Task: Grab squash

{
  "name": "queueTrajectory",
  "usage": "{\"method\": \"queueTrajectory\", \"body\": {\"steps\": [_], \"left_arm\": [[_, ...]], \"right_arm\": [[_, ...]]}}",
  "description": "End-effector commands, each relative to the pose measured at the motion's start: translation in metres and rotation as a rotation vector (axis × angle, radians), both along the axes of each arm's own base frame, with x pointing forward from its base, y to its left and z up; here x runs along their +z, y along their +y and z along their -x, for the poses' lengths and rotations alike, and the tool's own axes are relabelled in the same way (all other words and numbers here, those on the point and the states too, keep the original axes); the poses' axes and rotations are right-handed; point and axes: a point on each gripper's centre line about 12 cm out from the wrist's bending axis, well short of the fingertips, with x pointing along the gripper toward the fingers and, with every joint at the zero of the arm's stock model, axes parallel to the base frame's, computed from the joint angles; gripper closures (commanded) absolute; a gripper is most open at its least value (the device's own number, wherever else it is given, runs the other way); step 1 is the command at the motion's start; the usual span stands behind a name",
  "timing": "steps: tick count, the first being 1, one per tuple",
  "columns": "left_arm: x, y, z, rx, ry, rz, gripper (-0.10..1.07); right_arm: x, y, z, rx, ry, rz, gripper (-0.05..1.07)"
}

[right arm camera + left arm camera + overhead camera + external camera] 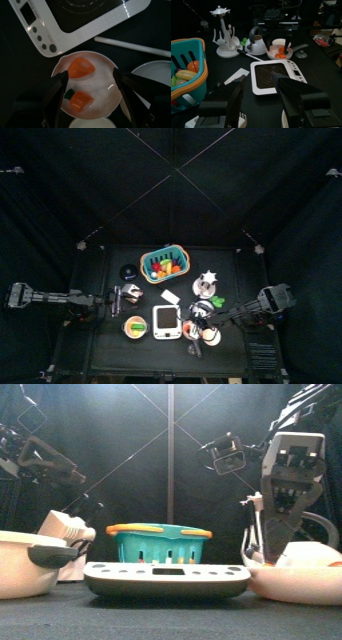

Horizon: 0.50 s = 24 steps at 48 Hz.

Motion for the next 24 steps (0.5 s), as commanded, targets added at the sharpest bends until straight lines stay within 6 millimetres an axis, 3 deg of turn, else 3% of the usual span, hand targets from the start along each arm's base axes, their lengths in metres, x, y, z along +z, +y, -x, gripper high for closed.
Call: {"method": "queueTrajectory", "body": {"steps": [1,5,8,14,15,19,24], "left_arm": [[0.009,0.001,-0.004,0.002,-0.026,-0.001,0.14],[0.011,0.001,-0.006,0.002,-0.032,0.0,0.14],[0.013,0.002,-0.007,0.015,-0.042,0.017,0.14],[0.041,0.023,-0.012,0.145,-0.139,0.117,0.14],[0.051,0.027,-0.012,0.161,-0.175,0.115,0.14],[0.066,0.042,-0.005,0.232,-0.234,0.095,0.14],[0.069,0.052,0.005,0.289,-0.234,0.09,0.14]], "right_arm": [[0.021,-0.005,-0.009,0.007,-0.071,0.011,0.02],[0.044,-0.027,-0.026,0.012,-0.155,0.097,0.02],[0.073,-0.055,-0.044,-0.027,-0.242,0.158,0.02],[0.137,-0.141,-0.072,-0.236,-0.397,0.222,0.02],[0.148,-0.163,-0.078,-0.294,-0.427,0.213,0.02],[0.15,-0.214,-0.098,-0.45,-0.428,0.166,0.02],[0.143,-0.246,-0.115,-0.582,-0.347,0.123,0.02]]}}
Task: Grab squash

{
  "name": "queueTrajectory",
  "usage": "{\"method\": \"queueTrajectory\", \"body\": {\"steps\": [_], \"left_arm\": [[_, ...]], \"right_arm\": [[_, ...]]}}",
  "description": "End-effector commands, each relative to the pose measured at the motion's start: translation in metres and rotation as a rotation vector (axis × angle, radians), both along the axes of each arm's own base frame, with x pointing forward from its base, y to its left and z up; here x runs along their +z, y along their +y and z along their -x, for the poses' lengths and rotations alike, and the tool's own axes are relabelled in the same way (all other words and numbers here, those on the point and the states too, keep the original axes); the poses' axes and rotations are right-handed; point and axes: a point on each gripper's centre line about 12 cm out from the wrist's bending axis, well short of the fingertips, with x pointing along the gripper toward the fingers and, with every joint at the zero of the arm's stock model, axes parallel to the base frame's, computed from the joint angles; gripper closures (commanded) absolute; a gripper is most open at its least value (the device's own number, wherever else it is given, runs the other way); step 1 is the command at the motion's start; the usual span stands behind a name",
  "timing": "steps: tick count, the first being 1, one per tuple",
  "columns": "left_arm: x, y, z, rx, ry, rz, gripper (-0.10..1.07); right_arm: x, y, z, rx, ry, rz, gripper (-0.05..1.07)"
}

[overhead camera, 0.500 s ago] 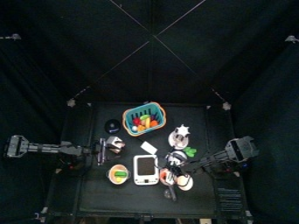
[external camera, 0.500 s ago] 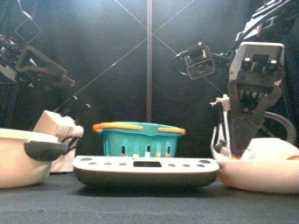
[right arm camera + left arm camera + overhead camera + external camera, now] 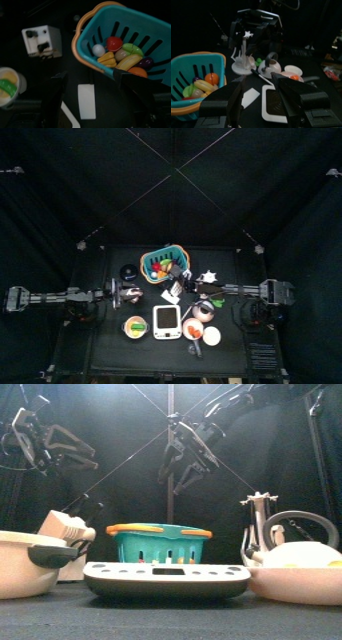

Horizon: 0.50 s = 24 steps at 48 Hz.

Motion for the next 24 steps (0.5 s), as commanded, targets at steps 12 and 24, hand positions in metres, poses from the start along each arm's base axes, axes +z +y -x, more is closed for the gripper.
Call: {"method": "queueTrajectory", "body": {"steps": [12,24], "left_arm": [[-0.007,0.001,0.011,0.025,0.052,0.018,0.14],[-0.012,0.001,0.013,0.024,0.068,0.019,0.14]], "right_arm": [[0.01,-0.044,-0.023,0.092,0.26,-0.12,0.02],[-0.031,-0.074,-0.052,0.294,0.419,-0.285,0.02]]}}
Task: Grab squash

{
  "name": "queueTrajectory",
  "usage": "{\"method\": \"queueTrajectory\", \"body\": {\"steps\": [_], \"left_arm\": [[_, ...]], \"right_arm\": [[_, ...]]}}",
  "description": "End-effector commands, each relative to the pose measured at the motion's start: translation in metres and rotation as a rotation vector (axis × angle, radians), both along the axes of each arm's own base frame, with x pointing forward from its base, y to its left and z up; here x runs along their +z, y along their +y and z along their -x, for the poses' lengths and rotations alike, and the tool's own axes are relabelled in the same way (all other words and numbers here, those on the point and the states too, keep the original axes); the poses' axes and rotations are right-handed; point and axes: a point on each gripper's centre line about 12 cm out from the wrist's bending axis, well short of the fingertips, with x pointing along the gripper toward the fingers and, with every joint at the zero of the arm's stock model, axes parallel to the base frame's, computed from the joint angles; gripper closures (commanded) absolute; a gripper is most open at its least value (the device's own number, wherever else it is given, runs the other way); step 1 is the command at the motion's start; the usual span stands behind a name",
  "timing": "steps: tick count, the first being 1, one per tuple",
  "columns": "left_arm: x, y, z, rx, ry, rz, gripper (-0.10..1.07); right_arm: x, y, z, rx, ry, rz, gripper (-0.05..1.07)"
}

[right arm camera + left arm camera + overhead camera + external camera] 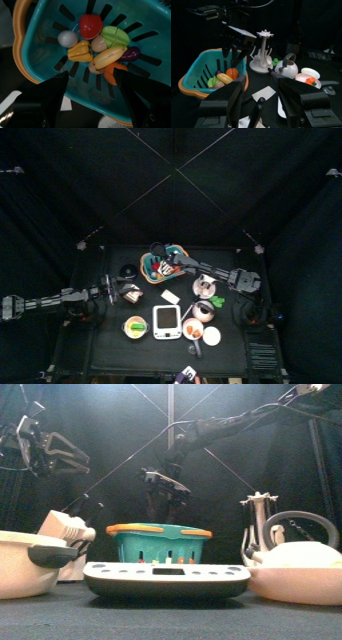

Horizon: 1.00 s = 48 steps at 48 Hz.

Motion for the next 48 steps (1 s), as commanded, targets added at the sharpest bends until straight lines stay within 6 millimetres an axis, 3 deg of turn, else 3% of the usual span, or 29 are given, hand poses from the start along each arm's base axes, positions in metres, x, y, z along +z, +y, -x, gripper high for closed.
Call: {"method": "queueTrajectory", "body": {"steps": [1,6,11,20,29,41,48], "left_arm": [[0.005,0.001,-0.001,0.002,-0.012,-0.009,0.14],[0.004,0.001,-0.001,0.001,-0.009,-0.008,0.14],[0.003,0.001,0.0,0.005,-0.005,-0.008,0.14],[0.002,0.004,0.001,0.02,-0.005,-0.005,0.14],[0.001,0.004,0.001,0.02,-0.002,-0.004,0.14],[0.0,0.004,0.001,0.02,-0.001,-0.002,0.14],[-0.001,0.004,0.001,0.02,0.002,-0.001,0.14]], "right_arm": [[0.024,-0.011,0.0,-0.011,-0.028,0.004,0.02],[0.011,-0.024,-0.005,-0.019,-0.006,-0.01,0.02],[0.014,-0.042,0.0,-0.067,-0.019,-0.035,0.02],[0.014,-0.039,-0.006,-0.18,-0.01,-0.142,0.02],[-0.016,-0.038,-0.011,-0.173,0.047,-0.159,0.02],[-0.041,-0.02,-0.014,-0.14,0.116,-0.17,0.03],[-0.047,-0.027,-0.014,-0.158,0.119,-0.118,0.03]]}}
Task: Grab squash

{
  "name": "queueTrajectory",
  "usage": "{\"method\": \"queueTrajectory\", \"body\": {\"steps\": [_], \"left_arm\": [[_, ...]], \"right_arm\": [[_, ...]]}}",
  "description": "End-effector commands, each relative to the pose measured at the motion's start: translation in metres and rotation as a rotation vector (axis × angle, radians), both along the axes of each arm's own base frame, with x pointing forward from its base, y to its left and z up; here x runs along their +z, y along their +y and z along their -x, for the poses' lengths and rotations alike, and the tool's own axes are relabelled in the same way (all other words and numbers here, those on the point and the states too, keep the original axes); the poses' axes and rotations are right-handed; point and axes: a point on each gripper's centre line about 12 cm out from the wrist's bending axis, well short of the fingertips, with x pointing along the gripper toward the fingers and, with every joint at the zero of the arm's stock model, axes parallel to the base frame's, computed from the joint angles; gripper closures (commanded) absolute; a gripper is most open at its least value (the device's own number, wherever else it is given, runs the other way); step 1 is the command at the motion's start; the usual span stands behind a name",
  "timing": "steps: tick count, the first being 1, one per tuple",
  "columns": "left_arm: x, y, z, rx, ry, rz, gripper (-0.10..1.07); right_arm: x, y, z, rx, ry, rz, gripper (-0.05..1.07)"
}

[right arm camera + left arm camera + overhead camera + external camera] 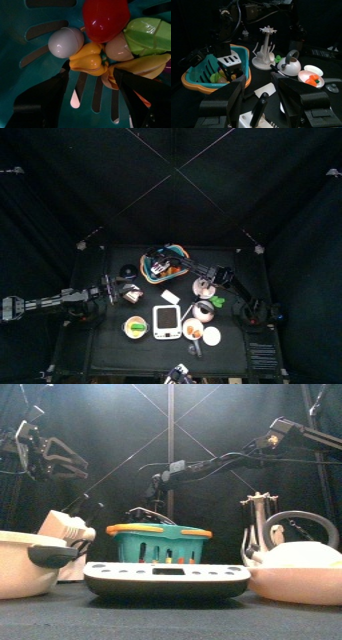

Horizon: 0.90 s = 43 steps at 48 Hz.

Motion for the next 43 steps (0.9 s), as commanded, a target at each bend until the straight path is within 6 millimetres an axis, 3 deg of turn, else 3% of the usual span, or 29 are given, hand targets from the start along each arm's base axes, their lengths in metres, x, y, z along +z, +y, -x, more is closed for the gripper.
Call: {"method": "queueTrajectory", "body": {"steps": [1,18,24,29,32,43], "left_arm": [[0.005,0.001,-0.002,0.004,-0.013,-0.003,0.14],[0.005,0.001,-0.001,0.004,-0.012,-0.003,0.14],[0.005,0.001,-0.002,0.004,-0.013,-0.003,0.14],[0.004,0.001,-0.002,0.004,-0.003,0.0,0.14],[0.004,0.001,-0.002,0.004,-0.003,0.0,0.14],[0.003,0.001,-0.001,0.004,-0.002,0.001,0.14]], "right_arm": [[0.018,-0.003,-0.001,-0.006,-0.046,0.028,0.03],[-0.011,0.004,-0.001,0.011,-0.013,0.029,0.08],[-0.012,0.004,-0.003,0.016,-0.017,0.056,0.25],[0.007,0.006,-0.005,0.017,-0.049,0.072,0.34],[0.024,0.013,-0.006,0.03,-0.068,0.085,0.35],[0.057,0.021,-0.007,0.055,-0.083,0.142,0.35]]}}
